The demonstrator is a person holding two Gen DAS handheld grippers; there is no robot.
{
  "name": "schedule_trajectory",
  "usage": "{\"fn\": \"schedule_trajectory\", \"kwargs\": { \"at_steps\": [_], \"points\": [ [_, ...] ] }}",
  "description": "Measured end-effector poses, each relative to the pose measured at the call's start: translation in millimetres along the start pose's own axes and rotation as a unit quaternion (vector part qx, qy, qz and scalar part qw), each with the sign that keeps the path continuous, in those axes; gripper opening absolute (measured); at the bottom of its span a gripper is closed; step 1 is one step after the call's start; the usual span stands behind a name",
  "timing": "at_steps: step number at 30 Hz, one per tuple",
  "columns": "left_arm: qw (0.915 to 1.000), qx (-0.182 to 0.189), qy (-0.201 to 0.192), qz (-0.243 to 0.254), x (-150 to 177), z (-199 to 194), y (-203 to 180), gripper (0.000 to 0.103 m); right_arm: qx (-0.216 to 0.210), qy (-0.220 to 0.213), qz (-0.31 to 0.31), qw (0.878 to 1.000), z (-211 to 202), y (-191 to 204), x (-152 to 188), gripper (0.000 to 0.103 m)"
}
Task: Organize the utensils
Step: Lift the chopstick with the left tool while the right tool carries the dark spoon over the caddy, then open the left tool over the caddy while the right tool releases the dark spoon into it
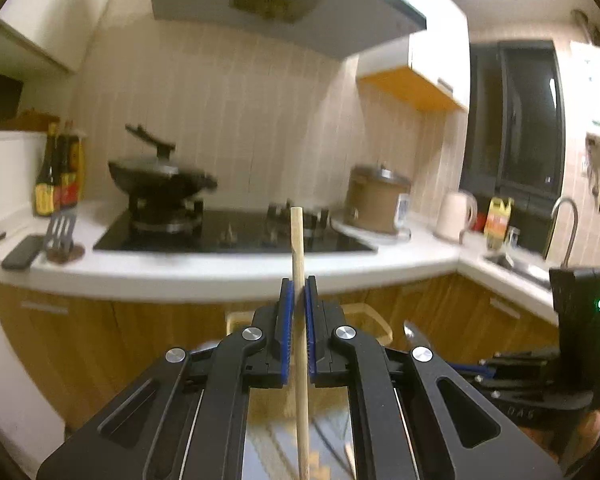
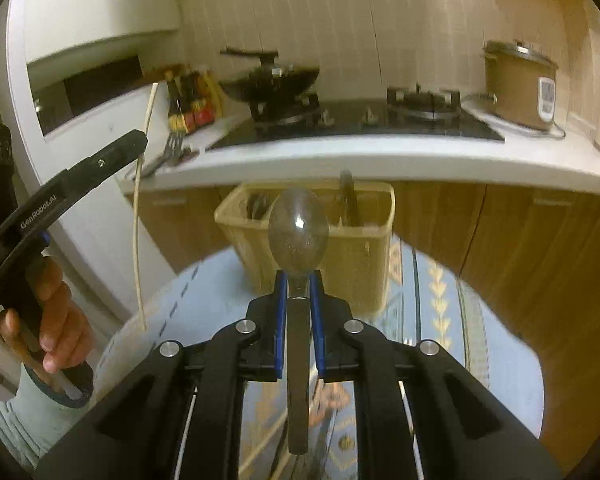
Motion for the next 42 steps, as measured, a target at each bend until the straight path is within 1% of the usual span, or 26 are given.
{"fn": "schedule_trajectory", "kwargs": {
  "at_steps": [2,4,7,10,12,14,19,21,24,26,29,36,42],
  "points": [
    [0.9996,0.002,-0.029,-0.006,-11,0,4,0.004,0.005,-0.019,-0.001,1.000,0,0,-11,0.009],
    [0.9983,0.007,-0.053,-0.022,-21,8,11,0.004,0.002,-0.043,0.003,0.999,0,-1,-24,0.009],
    [0.9969,0.009,-0.069,-0.037,-30,17,22,0.004,0.004,-0.080,0.011,0.997,-3,-5,-45,0.009],
    [0.9958,0.013,-0.077,-0.048,-36,31,33,0.004,0.008,-0.108,0.017,0.994,-3,-10,-64,0.009],
    [0.9947,0.019,-0.081,-0.061,-38,39,40,0.004,0.029,-0.128,0.018,0.991,-1,-14,-76,0.009],
    [0.9938,0.022,-0.082,-0.072,-39,48,47,0.004,0.035,-0.141,0.020,0.989,1,-16,-85,0.009],
    [0.9934,0.012,-0.089,-0.072,-45,66,60,0.004,0.060,-0.184,0.017,0.981,6,-19,-105,0.009],
    [0.9931,-0.001,-0.093,-0.071,-46,73,64,0.004,0.068,-0.196,0.018,0.978,12,-23,-109,0.009],
    [0.9924,-0.020,-0.094,-0.077,-41,83,73,0.004,0.072,-0.206,0.026,0.976,28,-29,-111,0.009],
    [0.9917,-0.034,-0.096,-0.080,-35,89,79,0.004,0.070,-0.206,0.030,0.976,41,-34,-110,0.009],
    [0.9909,-0.037,-0.096,-0.086,-34,95,88,0.004,0.067,-0.205,0.037,0.976,60,-40,-104,0.009],
    [0.9916,-0.052,-0.091,-0.075,-27,112,100,0.004,0.053,-0.190,0.036,0.980,93,-45,-88,0.009],
    [0.9923,-0.049,-0.087,-0.073,-9,116,101,0.004,0.057,-0.204,0.027,0.977,99,-43,-78,0.009]
  ]
}}
Point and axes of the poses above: each gripper's, at about its wrist camera, not at the fingertips, and z roughly the way its jaws point, y to its left, x to its underside, the point moved 3 cm from there along z, roughly the way its jaws point, and after that the axes turned 11 degrees about x, right-handed, at the moved point
